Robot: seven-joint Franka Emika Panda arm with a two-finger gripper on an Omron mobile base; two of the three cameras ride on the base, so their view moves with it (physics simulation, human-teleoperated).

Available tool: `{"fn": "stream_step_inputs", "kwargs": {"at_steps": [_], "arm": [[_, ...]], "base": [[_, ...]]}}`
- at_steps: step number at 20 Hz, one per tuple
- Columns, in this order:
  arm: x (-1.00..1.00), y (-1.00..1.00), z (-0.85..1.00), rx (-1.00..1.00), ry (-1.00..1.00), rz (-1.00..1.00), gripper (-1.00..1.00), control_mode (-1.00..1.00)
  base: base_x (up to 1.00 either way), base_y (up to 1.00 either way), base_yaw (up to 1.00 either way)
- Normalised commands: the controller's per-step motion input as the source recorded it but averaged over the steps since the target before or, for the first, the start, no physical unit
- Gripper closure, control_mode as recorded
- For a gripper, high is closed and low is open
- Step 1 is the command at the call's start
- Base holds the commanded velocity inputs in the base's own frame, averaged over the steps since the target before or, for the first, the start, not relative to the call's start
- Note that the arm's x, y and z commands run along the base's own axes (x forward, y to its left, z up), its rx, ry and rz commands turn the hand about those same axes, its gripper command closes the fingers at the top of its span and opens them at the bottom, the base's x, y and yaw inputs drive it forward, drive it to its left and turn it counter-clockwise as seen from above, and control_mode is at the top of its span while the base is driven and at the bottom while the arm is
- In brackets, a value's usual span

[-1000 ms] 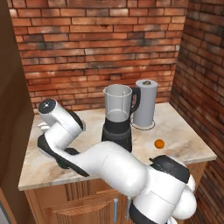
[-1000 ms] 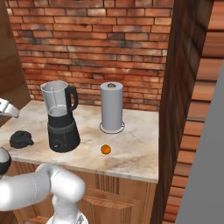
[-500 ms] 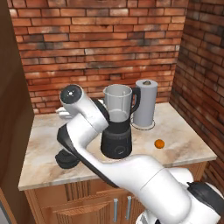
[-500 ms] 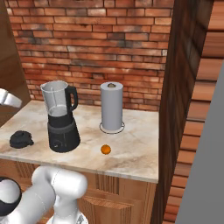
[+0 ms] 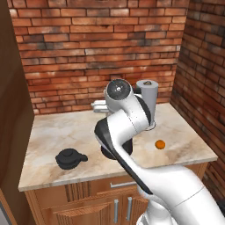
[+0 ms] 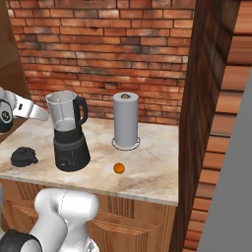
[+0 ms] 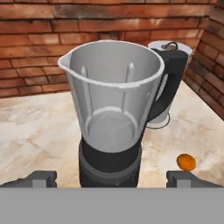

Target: Open the blender lid, put the tangerine in the blender, close the lid, and start the blender.

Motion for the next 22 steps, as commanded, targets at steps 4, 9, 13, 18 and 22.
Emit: {"fn": "stream_step_inputs", "kwargs": {"at_steps": [4,9,13,18,22], "arm": [[-0.11,-1.00,0.00,0.08,0.01,-0.04,-1.00,-1.00],[-0.07,-1.00,-0.12,0.16,0.09,-0.07,-1.00,-1.00],[-0.03,-1.00,-0.29,0.18,0.14,-0.07,-1.00,-1.00],[0.02,-1.00,-0.47,0.11,0.20,-0.02,-1.00,-1.00],[0.18,-0.83,-0.63,0.01,0.21,0.00,-1.00,-1.00]], "base": [[0.00,0.00,0.00],[0.00,0.00,0.00],[0.00,0.00,0.00],[0.00,0.00,0.00],[0.00,0.00,0.00]]}}
